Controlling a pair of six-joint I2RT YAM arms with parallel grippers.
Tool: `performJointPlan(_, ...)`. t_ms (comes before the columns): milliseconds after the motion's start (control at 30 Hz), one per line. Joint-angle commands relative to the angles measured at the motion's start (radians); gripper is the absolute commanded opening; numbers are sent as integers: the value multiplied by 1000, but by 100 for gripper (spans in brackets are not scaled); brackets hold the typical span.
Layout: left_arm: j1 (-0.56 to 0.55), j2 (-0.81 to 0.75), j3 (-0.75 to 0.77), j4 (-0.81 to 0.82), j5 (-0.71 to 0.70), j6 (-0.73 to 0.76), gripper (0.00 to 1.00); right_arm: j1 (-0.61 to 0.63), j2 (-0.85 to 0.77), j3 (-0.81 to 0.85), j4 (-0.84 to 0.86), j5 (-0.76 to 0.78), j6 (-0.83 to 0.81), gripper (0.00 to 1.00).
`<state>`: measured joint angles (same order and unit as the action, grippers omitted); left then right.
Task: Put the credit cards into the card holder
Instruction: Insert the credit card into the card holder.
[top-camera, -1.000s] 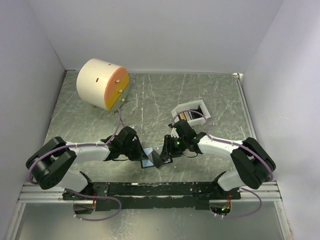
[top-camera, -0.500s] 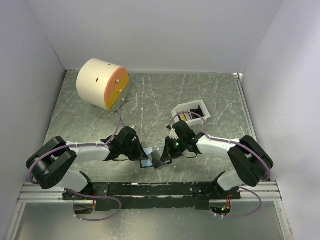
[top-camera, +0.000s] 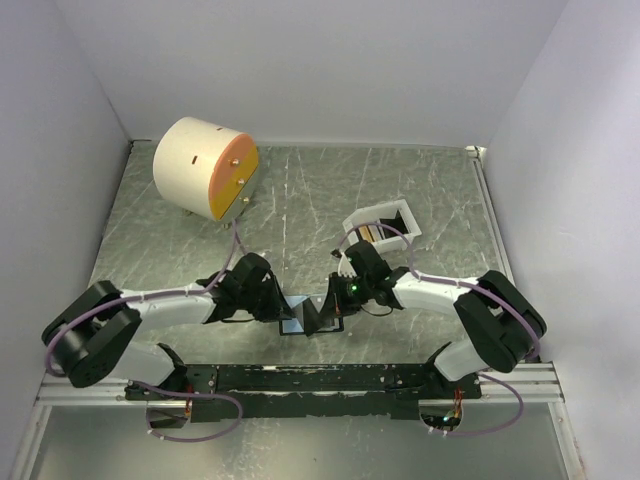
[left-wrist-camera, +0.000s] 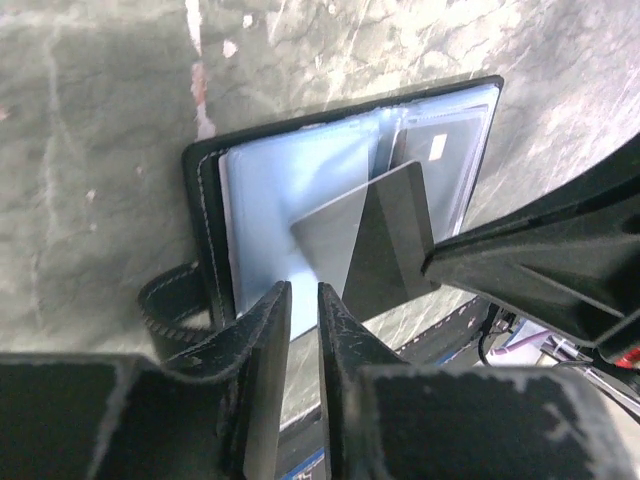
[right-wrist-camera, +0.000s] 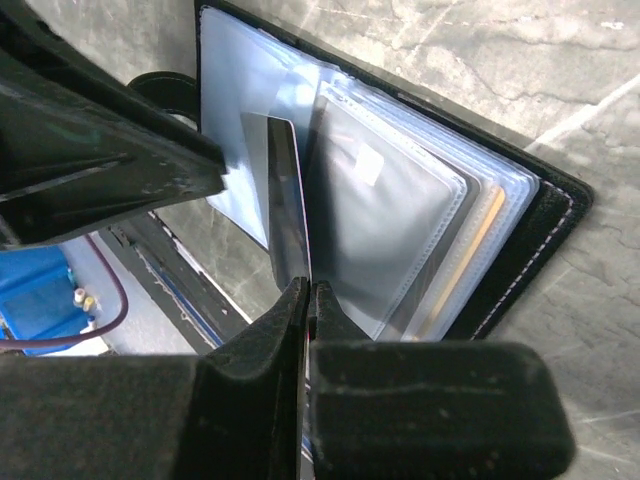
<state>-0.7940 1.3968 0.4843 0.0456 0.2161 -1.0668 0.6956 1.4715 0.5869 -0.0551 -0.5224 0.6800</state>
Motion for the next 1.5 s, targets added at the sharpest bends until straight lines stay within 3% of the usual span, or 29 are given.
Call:
performJointPlan(0,-2,-111,17,-158,-75,4,30,1,-31,-43,57,49,27,0)
performJointPlan(233,-2,-204,-1,-296,-163,2,34,2,-35,-90,132,82,81,0)
performJointPlan(667,-3,-171,-102,-175,-89,-20,20,1,-65,-132,192,149,146,0)
performJointPlan(1467,-5,-172,-150,-51,-3,-63,19,66,-85,-187,284,222,258,1)
